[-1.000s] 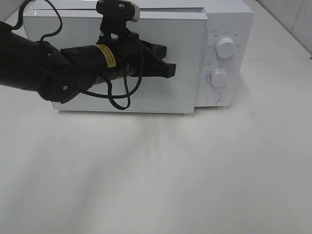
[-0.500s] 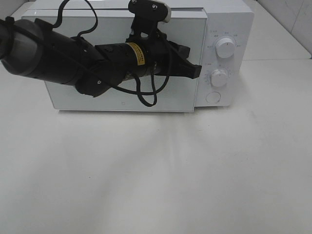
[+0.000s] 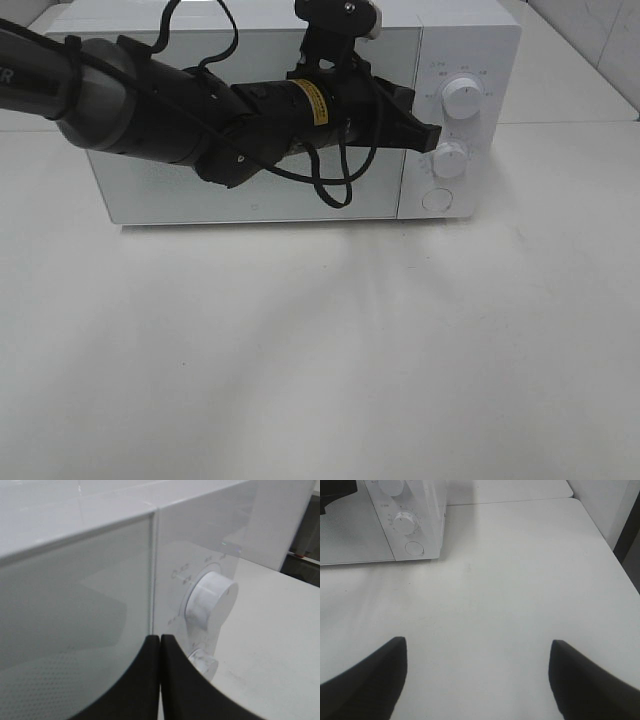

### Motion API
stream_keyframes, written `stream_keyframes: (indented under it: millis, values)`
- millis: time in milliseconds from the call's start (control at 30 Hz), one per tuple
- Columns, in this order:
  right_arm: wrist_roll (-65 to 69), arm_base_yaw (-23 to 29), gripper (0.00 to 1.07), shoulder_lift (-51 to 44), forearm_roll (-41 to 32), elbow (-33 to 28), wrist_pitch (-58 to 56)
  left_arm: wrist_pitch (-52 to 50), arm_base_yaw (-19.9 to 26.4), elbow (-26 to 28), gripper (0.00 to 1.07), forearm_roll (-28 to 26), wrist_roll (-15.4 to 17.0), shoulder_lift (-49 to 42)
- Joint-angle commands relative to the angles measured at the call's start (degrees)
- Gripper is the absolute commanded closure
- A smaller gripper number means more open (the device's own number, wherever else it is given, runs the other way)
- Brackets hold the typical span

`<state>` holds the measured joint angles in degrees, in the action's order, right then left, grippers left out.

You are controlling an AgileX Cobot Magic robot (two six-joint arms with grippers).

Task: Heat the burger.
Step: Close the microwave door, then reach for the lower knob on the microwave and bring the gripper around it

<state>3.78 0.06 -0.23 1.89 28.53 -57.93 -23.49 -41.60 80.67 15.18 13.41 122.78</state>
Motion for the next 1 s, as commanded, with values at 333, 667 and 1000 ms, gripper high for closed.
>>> stream_keyframes:
  millis: [333, 667, 1000]
  values:
    - [0.2, -0.1, 0.33, -1.6, 0.1, -0.1, 0.4, 4.6, 0.5, 4.2, 1.06, -1.1, 0.7, 0.0]
    - [0.2, -0.1, 0.33, -1.6, 0.1, -0.1, 0.4, 15.0, -3.0, 4.1, 0.96, -1.0, 0.6, -3.5]
    - [0.2, -0.1, 0.33, -1.6, 0.1, -0.1, 0.4, 38.8, -9.5, 4.1, 0.20, -1.1, 0.6, -8.9]
